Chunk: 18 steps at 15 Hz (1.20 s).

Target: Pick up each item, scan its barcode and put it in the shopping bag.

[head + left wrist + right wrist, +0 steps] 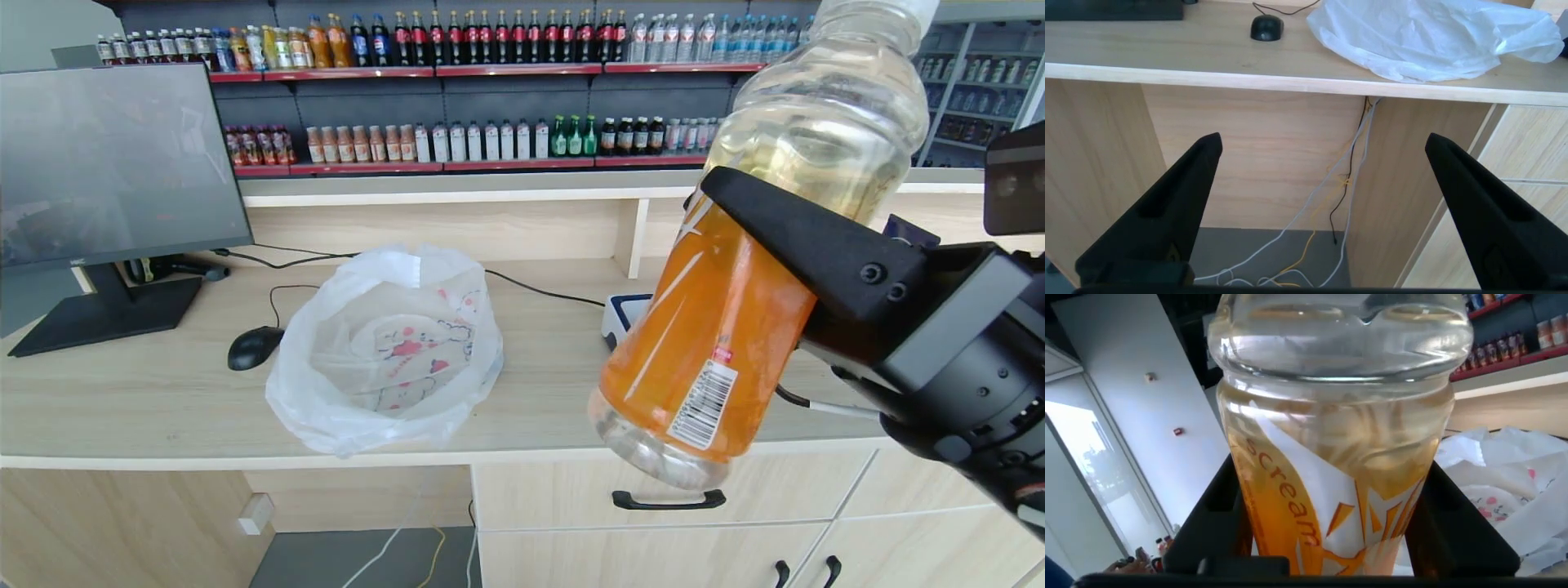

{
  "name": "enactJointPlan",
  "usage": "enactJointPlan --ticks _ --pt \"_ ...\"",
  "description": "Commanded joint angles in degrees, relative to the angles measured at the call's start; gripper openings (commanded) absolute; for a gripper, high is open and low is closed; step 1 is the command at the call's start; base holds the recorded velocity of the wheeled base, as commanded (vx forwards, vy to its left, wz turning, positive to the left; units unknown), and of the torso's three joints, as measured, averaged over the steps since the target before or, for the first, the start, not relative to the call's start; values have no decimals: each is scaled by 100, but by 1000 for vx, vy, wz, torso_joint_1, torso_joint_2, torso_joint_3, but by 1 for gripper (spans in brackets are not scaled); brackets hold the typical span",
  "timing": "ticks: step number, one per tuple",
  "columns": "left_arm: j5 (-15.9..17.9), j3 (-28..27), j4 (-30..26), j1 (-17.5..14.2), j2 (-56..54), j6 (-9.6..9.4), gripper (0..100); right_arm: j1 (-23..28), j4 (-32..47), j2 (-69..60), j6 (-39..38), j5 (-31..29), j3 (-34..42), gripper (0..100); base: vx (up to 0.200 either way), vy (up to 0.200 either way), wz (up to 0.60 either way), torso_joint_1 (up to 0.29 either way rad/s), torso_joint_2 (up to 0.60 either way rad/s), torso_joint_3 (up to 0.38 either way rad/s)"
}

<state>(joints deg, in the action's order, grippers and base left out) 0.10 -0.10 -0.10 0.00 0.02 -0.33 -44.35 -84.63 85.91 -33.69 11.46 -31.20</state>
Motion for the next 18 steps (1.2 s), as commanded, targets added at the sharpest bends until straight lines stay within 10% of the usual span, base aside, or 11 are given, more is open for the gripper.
enactJointPlan --ticks 1,18 --pt "-1 1 1 0 -2 -2 100 -30 139 -57 -14 -3 -106 0 0 0 0 0 0 0" --pt "-1 1 1 0 -2 -2 100 -197 219 -162 302 -3 246 0 0 0 0 0 0 0"
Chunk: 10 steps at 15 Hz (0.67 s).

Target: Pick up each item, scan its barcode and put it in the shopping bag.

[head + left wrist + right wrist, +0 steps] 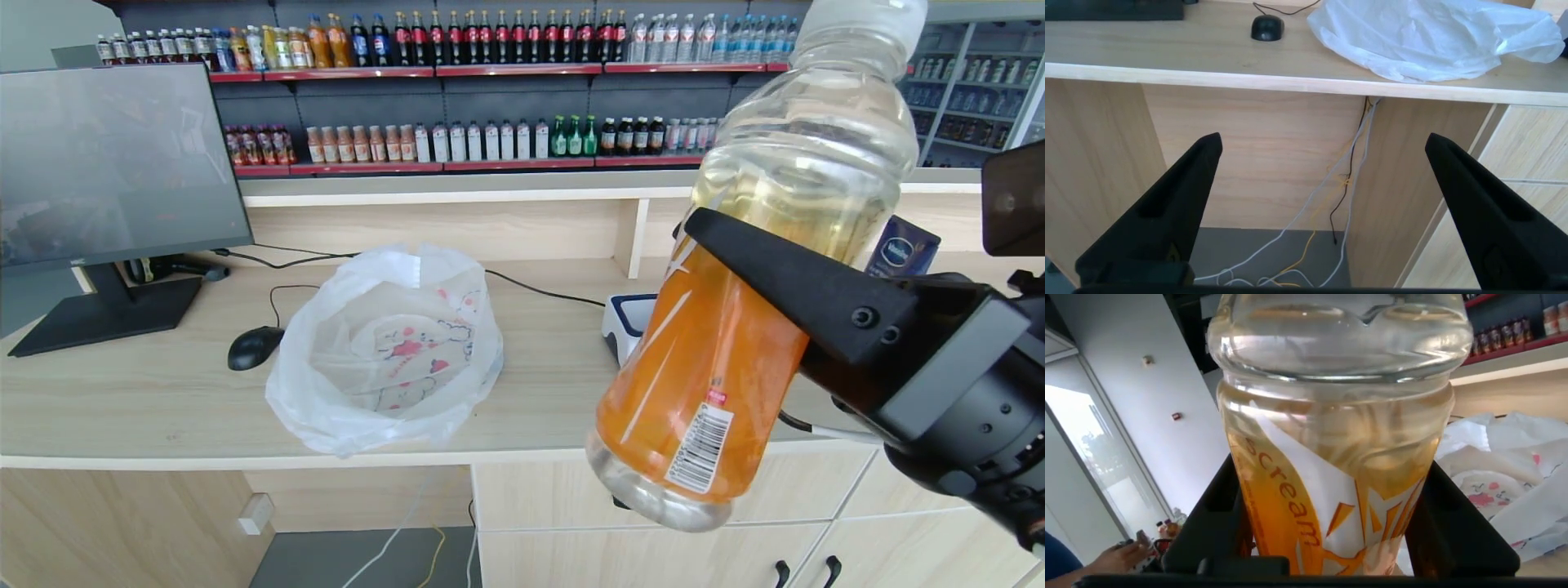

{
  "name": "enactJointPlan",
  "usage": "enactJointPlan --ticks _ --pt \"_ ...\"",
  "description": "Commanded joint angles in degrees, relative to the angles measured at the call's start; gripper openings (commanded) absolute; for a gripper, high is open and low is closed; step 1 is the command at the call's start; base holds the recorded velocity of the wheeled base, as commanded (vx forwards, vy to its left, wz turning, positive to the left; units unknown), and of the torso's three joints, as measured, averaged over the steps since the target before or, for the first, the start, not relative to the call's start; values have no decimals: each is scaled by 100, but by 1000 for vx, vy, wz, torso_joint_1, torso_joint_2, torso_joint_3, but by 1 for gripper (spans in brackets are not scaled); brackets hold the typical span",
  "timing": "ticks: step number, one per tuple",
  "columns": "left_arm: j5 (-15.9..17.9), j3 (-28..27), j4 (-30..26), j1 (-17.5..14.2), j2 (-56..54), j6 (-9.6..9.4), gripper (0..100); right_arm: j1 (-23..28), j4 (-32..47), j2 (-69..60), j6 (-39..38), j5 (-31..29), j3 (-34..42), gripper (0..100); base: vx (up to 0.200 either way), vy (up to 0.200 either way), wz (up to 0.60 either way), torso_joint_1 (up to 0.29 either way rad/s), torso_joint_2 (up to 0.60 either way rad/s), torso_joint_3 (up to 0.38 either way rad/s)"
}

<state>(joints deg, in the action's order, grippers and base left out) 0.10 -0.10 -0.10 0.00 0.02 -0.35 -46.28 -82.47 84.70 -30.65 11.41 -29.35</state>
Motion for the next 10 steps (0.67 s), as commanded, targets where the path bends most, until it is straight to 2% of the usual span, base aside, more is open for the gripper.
enactJointPlan --ticks 1,5,8,10 --pt "-1 1 1 0 -2 0 100 5 -6 -41 103 2 141 0 0 0 0 0 0 0" --pt "-1 1 1 0 -2 0 100 119 -120 -217 867 -51 949 0 0 0 0 0 0 0" --pt "-1 1 1 0 -2 0 100 936 -120 -252 1913 -42 1529 0 0 0 0 0 0 0" --pt "-1 1 1 0 -2 0 100 1270 -103 -481 2212 -51 1837 0 0 0 0 0 0 0"
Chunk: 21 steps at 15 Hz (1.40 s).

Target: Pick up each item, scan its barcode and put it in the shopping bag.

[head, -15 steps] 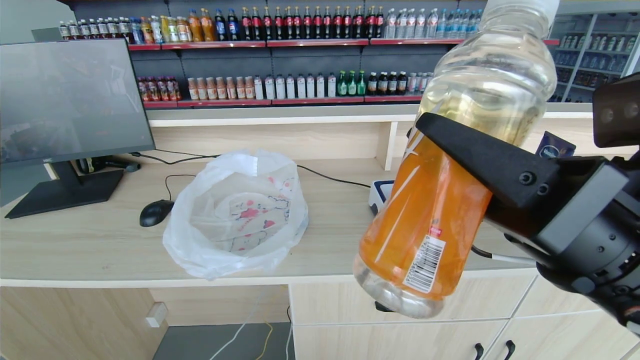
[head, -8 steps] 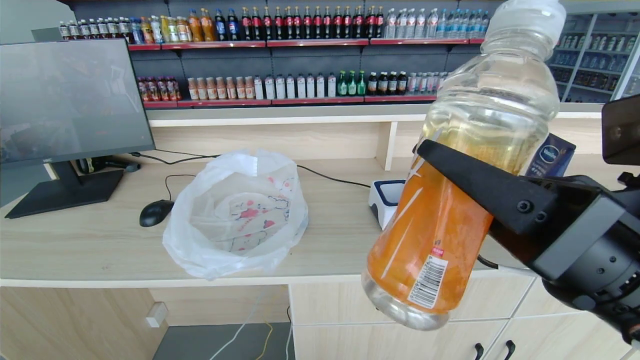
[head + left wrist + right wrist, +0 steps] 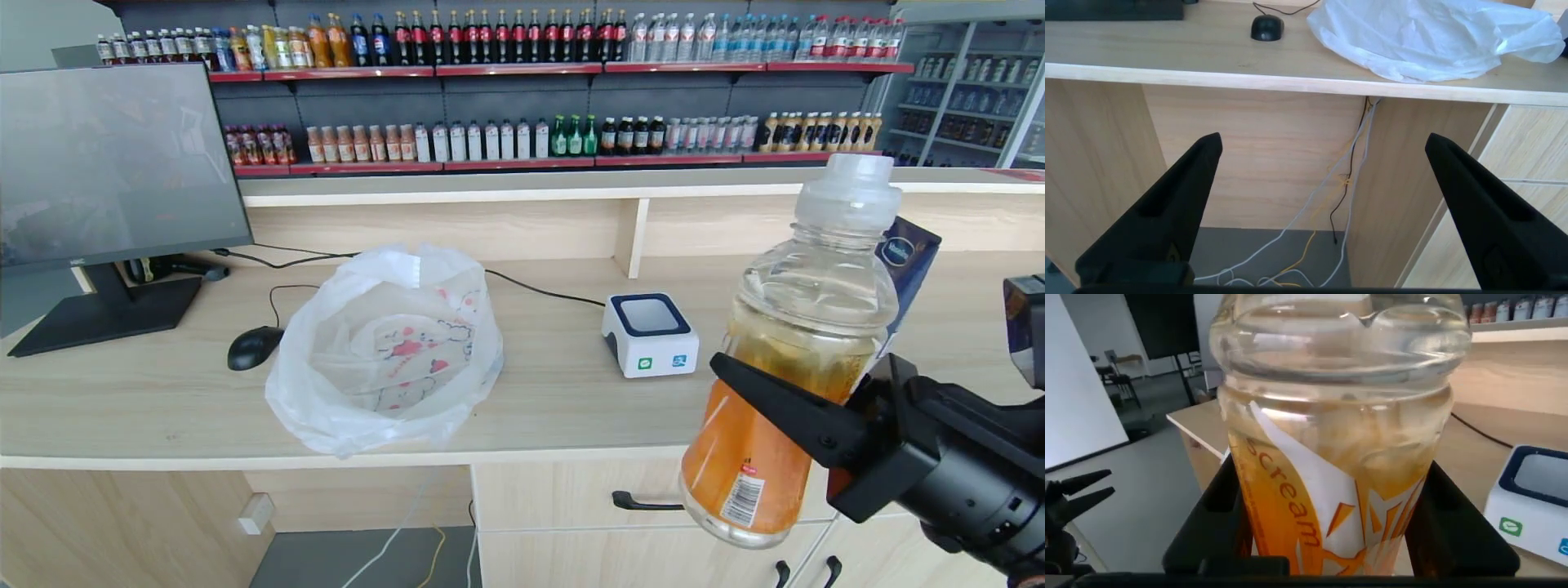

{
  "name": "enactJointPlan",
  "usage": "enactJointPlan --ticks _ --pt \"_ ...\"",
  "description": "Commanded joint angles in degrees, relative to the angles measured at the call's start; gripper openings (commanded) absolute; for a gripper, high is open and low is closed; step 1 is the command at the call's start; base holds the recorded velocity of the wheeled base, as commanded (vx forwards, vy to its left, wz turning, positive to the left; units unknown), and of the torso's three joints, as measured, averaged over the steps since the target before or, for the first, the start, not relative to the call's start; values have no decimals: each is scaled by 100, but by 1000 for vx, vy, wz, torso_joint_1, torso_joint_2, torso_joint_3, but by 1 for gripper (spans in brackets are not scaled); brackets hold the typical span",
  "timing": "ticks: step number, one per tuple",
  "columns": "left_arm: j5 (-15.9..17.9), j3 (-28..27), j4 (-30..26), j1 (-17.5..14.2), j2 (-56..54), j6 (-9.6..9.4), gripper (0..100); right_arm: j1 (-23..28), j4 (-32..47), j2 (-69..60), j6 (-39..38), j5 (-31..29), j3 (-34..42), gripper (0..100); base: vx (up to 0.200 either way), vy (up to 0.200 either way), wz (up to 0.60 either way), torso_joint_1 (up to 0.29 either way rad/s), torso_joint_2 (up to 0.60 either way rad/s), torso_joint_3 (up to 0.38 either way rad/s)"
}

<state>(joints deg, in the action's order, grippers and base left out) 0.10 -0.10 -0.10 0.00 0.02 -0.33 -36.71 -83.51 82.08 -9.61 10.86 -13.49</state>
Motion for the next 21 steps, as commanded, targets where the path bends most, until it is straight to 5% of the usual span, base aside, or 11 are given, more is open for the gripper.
enactJointPlan --ticks 1,3,6,12,18,21 --pt "-1 1 1 0 -2 -2 100 419 19 -254 187 4 268 0 0 0 0 0 0 0" --pt "-1 1 1 0 -2 -2 100 1139 -43 -298 820 21 427 0 0 0 0 0 0 0" --pt "-1 1 1 0 -2 -29 100 1280 -342 -474 1391 21 761 0 0 0 0 0 0 0" --pt "-1 1 1 0 -2 -11 100 1333 -649 -966 1585 4 1209 0 0 0 0 0 0 0" --pt "-1 1 1 0 -2 -2 100 2036 -649 -913 1549 12 1226 0 0 0 0 0 0 0" --pt "-1 1 1 0 -2 42 100 2036 -649 -808 1497 12 1077 0 0 200 0 1 4 2"
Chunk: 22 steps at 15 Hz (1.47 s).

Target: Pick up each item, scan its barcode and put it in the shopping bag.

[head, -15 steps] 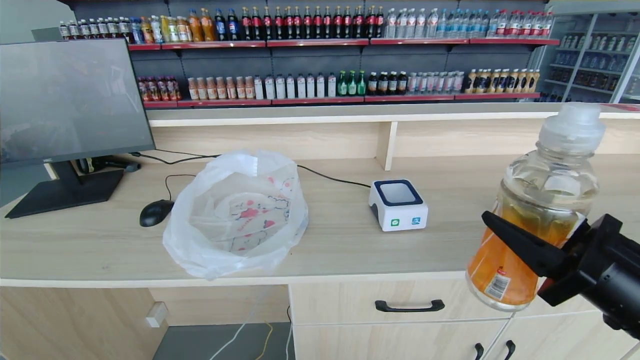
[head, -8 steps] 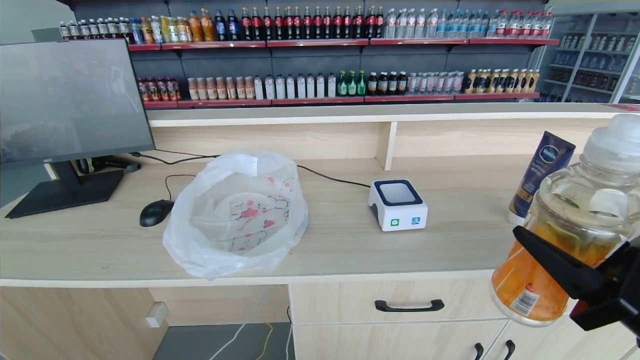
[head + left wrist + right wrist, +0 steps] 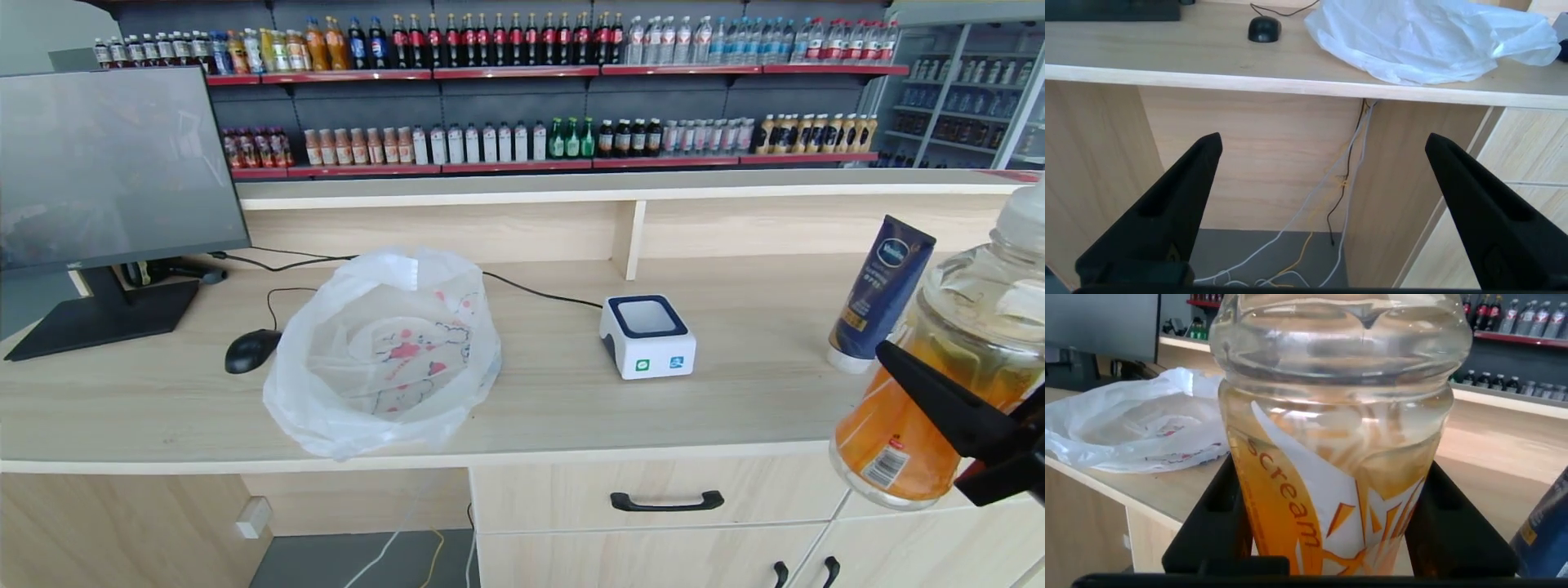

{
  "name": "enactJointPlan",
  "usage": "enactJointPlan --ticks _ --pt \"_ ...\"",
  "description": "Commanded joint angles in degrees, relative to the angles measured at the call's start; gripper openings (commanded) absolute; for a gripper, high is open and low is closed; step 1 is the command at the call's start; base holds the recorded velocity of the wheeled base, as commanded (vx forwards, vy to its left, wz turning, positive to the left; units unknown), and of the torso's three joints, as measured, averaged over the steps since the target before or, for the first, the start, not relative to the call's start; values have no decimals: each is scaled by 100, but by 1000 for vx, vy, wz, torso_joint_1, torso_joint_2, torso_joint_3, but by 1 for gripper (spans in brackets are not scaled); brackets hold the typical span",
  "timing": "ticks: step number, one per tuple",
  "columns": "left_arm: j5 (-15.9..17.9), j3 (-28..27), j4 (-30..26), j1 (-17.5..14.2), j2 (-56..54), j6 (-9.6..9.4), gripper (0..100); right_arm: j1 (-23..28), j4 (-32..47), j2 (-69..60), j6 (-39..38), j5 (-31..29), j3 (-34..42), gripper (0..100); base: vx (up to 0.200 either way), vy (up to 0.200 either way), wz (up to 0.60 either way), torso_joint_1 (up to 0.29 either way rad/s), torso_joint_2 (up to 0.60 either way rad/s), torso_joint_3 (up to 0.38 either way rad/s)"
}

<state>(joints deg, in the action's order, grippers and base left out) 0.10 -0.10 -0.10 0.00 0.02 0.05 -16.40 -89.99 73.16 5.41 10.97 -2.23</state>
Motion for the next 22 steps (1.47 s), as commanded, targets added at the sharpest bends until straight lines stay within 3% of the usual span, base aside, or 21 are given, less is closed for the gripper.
enactJointPlan --ticks 1,5,15,20,22 --pt "-1 1 1 0 -2 -5 100 5 -1 120 -5 1 -49 0 0 200 0 7 -7 7" --pt "-1 1 1 0 -2 -5 100 5 -1 208 -23 1 -208 0 0 200 0 6 5 5" --pt "-1 1 1 0 -2 -5 100 5 -1 647 -23 1 -480 0 0 0 0 0 0 0" --pt "-10 1 1 0 -2 -5 100 5 -1 674 -102 19 -506 0 200 0 0 -1 -1 2" --pt "-1 1 1 0 -2 -5 100 5 -1 674 -102 19 -524 0 0 0 0 0 0 0"
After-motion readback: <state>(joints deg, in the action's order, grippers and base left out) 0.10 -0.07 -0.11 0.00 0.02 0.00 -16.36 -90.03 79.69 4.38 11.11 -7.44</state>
